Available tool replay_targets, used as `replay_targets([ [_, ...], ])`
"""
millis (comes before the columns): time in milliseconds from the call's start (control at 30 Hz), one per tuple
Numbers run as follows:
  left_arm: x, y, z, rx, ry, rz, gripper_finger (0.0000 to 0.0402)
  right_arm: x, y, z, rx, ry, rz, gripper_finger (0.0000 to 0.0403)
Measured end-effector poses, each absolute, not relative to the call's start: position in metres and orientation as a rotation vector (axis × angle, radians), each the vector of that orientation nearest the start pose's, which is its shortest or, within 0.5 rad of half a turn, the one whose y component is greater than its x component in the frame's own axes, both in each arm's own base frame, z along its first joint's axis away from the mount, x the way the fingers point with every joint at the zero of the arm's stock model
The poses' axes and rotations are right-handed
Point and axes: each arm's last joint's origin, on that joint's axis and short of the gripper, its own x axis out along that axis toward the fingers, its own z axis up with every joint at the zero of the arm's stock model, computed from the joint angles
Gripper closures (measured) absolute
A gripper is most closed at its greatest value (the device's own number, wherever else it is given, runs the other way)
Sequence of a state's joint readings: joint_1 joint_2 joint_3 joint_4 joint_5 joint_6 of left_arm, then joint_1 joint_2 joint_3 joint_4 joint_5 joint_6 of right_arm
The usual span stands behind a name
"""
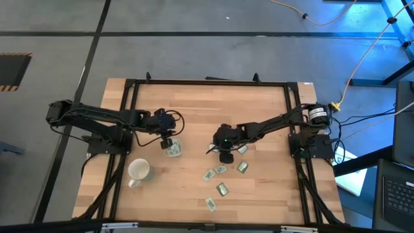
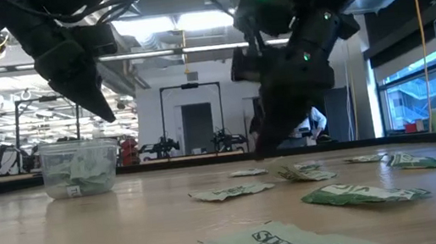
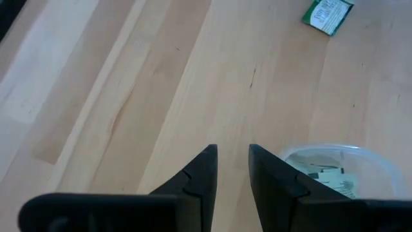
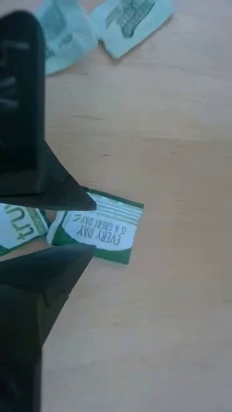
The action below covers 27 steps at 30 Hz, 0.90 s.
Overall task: Pick and place Stevia / Truvia into bins
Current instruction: Put the dark green stevia packet into the transparent container
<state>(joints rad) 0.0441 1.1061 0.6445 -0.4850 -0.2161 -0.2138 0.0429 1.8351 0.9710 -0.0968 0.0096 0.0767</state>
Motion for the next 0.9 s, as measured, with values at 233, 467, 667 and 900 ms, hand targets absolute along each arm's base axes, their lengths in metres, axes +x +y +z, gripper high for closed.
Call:
replay_targets([
  [233,0.204,0.015,0.207,-0.116,0.908,0.339,0.0318,0.353,0.015,0.114,0.069,0.997,-0.017,0.0335],
  [467,0.204,0.015,0.207,-0.117,0.904,0.339,0.0318,0.352,0.015,0.111,0.077,1.008,-0.028,0.0379],
  [667,0.205,0.015,0.208,-0.107,0.89,0.332,0.0318,0.353,0.015,0.113,0.068,0.988,-0.02,0.0396],
  [900,0.218,0.009,0.218,0.196,0.76,0.167,0.0318,0.362,0.018,0.123,0.102,0.847,0.069,0.0401],
])
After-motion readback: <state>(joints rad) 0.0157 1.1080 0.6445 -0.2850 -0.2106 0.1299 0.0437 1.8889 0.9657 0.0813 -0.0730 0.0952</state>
